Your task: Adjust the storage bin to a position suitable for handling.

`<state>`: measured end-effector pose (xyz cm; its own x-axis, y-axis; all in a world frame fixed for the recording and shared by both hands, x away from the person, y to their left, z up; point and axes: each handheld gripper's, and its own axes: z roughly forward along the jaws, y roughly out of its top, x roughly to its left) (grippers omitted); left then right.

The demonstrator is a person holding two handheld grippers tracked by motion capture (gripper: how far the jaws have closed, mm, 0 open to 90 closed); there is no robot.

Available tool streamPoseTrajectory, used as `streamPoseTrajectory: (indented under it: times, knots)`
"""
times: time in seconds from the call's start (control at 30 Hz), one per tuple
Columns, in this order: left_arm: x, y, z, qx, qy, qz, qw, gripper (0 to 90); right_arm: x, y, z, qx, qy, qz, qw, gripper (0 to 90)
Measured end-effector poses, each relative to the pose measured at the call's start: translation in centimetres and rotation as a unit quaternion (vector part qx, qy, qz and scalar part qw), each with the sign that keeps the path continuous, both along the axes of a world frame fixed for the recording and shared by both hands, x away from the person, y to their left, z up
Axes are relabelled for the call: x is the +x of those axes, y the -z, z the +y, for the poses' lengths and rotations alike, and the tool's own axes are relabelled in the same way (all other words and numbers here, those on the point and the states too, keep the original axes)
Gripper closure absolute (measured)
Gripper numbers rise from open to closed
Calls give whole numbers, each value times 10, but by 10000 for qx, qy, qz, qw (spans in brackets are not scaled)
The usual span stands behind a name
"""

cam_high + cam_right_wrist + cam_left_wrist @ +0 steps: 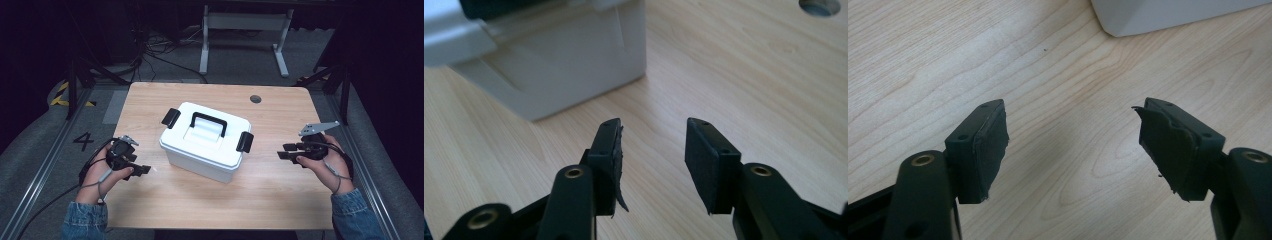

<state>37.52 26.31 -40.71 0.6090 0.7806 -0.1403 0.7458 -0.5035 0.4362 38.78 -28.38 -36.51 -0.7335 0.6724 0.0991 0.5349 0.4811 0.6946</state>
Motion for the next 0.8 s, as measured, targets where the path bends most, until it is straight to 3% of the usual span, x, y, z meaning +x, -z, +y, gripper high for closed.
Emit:
streamPoseTrajectory:
  times: [0.13, 0.43, 0.47, 0.8]
  knots:
    - [-1, -1, 0, 2, 83, 132, 9999, 351, 2, -16, 10, 185, -123, -81, 9997, 614]
    - [-1, -1, 0, 72, 139, 120, 9998, 353, 9, -41, 29, 215, -391, -175, 9988, 615]
    - [-2, -1, 0, 68, 134, 196, 9997, 354, 12, -47, 33, 241, -439, -188, 9986, 616]
    - [-3, 0, -1, 76, 205, 75, 9997, 352, 24, -70, 58, 207, -677, -303, 9970, 622]
